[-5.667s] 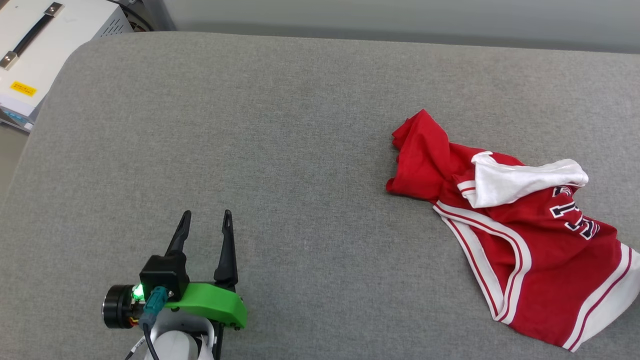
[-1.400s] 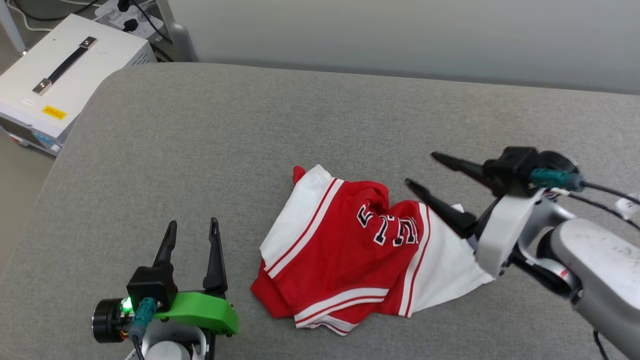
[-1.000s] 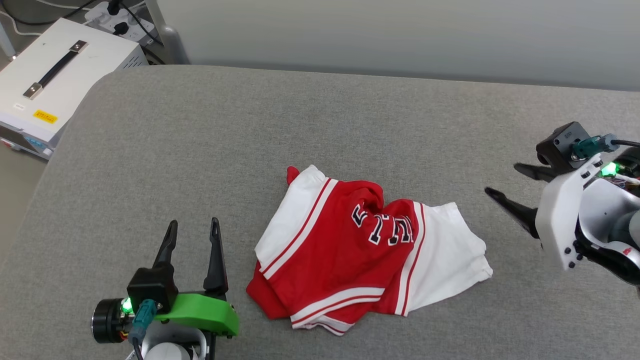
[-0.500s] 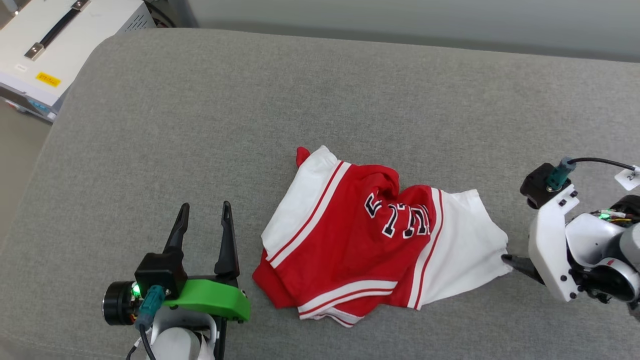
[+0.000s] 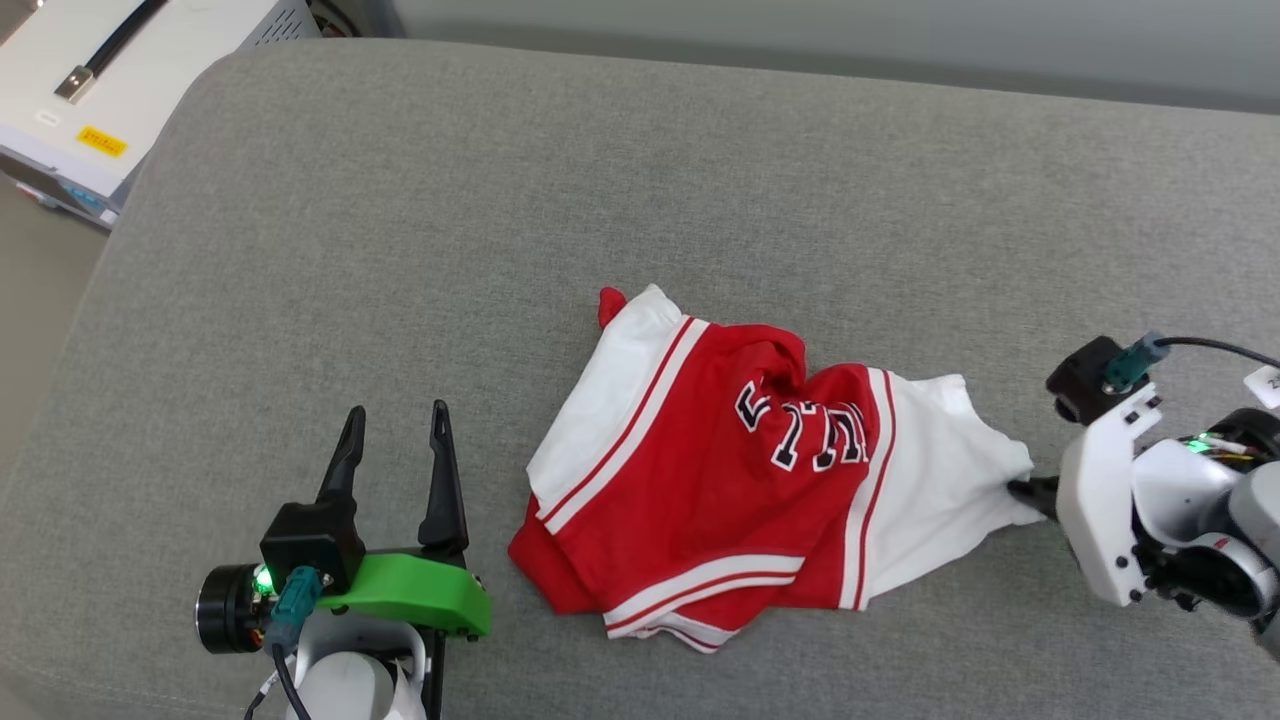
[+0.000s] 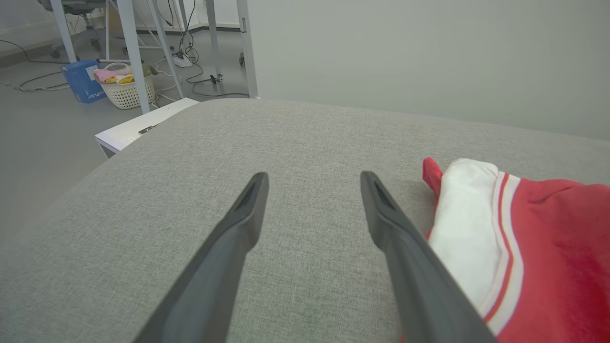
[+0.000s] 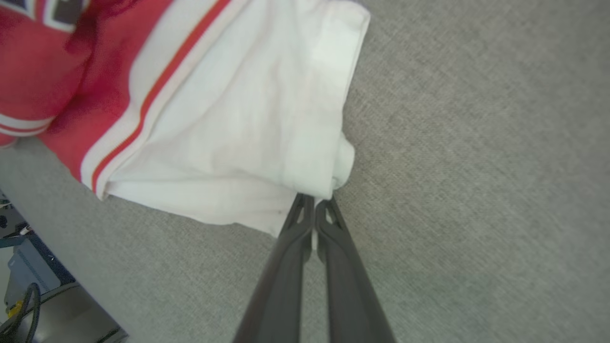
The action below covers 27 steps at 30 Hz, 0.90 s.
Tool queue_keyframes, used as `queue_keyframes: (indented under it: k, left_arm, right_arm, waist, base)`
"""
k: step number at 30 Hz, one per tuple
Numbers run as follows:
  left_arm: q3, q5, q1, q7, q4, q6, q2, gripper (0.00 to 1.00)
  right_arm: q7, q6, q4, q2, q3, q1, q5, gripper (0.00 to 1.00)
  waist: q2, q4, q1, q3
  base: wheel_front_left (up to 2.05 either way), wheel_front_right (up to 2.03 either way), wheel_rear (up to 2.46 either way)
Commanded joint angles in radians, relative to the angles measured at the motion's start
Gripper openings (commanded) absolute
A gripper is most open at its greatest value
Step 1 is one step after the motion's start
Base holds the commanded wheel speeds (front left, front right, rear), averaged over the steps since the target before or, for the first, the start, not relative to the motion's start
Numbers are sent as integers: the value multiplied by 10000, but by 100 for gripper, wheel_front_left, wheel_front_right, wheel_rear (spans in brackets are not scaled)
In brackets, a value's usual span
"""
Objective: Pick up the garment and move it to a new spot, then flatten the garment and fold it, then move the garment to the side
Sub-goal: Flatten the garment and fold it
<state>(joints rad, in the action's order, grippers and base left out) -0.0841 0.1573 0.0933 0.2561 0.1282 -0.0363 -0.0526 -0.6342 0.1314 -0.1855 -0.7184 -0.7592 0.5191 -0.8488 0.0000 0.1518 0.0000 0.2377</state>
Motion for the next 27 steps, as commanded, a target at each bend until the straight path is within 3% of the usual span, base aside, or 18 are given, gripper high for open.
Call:
queue_keyframes:
  k: [1, 12, 17, 22, 23, 24, 25, 27]
  left_arm:
    - [62, -86, -5, 57, 18, 22, 24, 100]
    - [86, -199, -141, 57, -71, 129, 24, 100]
    - [103, -221, -35, 57, -25, 198, 24, 100]
    - [114, -215, 9, 57, 70, 237, 24, 100]
    - [116, -223, -6, 57, 99, 241, 24, 100]
    - [131, -242, -31, 57, 136, 243, 24, 100]
    - [157, -280, -52, 57, 169, 263, 24, 100]
    - [225, -380, -87, 57, 205, 320, 24, 100]
  right_arm:
    - [155, -7, 18, -246, 207, -16, -136, 0]
    - [-237, -7, -952, -2034, 2488, -957, -714, 0]
    - [-326, -7, -2183, -1903, 3291, -1423, -567, 0]
    - [-271, -7, -3339, -1112, 3511, -1749, -91, 0]
    - [-201, -7, -3437, -950, 3557, -1761, -75, 13]
    - [-84, -7, -3514, -761, 3621, -1765, -67, 46]
    - [95, -7, -3507, -632, 3670, -1755, -32, 100]
    - [644, -7, -3322, -486, 3785, -1720, 81, 100]
  waist:
    - [0, -236, 0, -290]
    - [0, -368, 0, -442]
    - [0, -226, 0, -234]
    - [0, -171, 0, -212]
    - [0, -181, 0, -262]
    - [0, -209, 0, -351]
    - [0, -239, 0, -443]
    - [0, -305, 0, -628]
  base:
    - [0, 0, 0]
    - [0, 0, 0]
    - [0, 0, 0]
    - [0, 0, 0]
    - [0, 0, 0]
    - [0, 0, 0]
    - [0, 0, 0]
    - [0, 0, 0]
